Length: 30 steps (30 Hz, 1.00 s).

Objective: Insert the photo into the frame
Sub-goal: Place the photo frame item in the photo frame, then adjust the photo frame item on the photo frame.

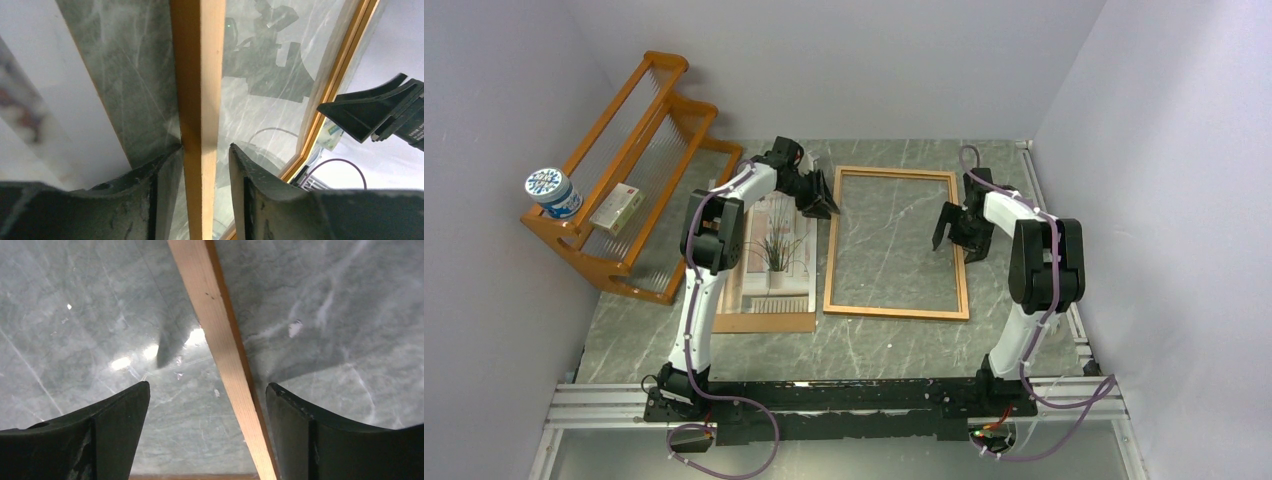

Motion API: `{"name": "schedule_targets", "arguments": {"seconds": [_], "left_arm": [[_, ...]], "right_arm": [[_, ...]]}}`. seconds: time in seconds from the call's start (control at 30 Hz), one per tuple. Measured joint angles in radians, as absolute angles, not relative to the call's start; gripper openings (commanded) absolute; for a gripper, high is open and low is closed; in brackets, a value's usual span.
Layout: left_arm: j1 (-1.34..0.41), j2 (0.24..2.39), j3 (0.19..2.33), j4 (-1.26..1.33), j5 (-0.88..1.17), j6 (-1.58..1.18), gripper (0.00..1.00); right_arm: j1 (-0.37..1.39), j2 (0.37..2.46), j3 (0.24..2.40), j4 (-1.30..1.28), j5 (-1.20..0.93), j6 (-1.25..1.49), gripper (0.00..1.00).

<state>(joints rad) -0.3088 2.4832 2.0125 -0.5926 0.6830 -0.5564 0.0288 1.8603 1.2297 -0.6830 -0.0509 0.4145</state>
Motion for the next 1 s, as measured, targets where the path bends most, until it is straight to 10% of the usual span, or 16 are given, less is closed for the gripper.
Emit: {"name": "schedule_targets", "arguments": {"seconds": [1.0], "left_arm": [[-0.123,1.825,1.392,-0.679,0.349,-0.539,0.6]], "right_arm": [[0.781,2.241,1.911,-0.938,0.197,0.77,0.61]]}}
